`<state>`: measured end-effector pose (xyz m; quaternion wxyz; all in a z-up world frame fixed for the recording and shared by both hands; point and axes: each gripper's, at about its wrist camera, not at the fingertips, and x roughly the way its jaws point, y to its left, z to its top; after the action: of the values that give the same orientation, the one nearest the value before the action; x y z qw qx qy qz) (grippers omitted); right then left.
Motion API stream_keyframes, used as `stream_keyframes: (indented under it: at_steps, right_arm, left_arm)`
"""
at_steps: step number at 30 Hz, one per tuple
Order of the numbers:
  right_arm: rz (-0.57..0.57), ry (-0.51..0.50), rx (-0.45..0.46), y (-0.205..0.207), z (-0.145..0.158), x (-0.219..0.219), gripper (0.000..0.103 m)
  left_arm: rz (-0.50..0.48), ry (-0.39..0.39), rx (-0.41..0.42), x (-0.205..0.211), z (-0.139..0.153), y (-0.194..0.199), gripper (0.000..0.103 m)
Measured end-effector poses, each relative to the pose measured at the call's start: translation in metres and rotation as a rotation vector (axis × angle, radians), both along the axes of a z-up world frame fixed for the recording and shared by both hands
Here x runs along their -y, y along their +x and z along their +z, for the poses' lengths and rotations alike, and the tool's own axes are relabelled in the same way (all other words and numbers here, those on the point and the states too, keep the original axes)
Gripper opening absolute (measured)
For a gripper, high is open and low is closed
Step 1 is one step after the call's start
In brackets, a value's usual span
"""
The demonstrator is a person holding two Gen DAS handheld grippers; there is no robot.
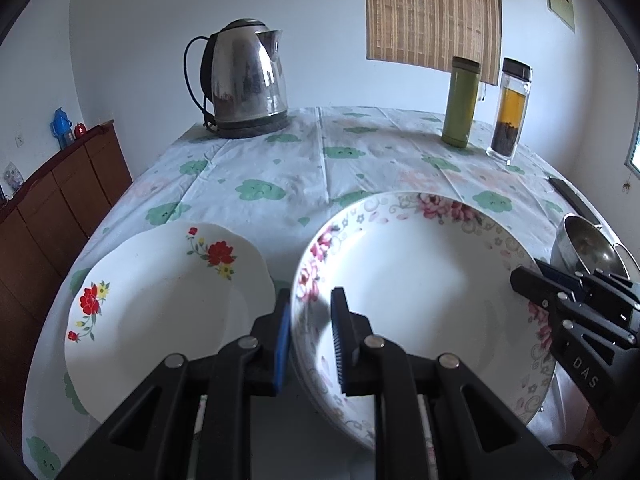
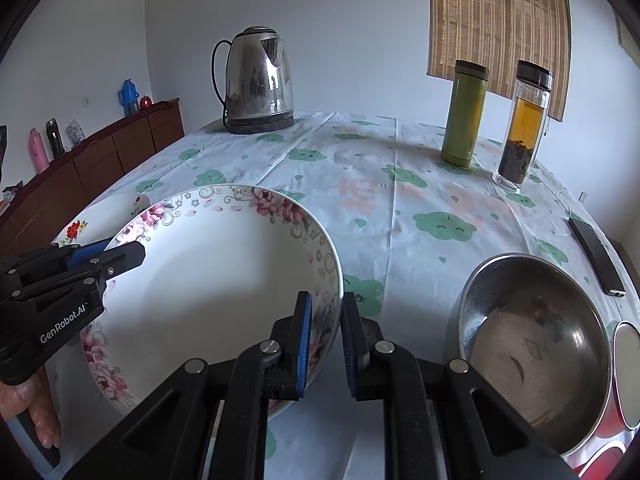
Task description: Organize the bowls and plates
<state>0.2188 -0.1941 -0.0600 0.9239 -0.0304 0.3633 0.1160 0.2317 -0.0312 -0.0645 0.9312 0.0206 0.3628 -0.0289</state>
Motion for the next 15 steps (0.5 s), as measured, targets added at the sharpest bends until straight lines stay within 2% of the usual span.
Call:
stream_keyframes:
  at_steps: [8, 15]
  right_arm:
    - [0.001, -0.009, -0.011, 0.0019, -0.001, 0.0003, 0.016]
    - [0.007, -0.009, -0.019, 0.0036, -0.0023, -0.0014, 0.016]
  left_arm:
    - [-0.005, 0.054, -0.024, 0.0057, 0.0011, 0.0049, 0.015]
    - [0.004, 0.069, -0.028, 0.0056, 0.0017, 0.0074, 0.015]
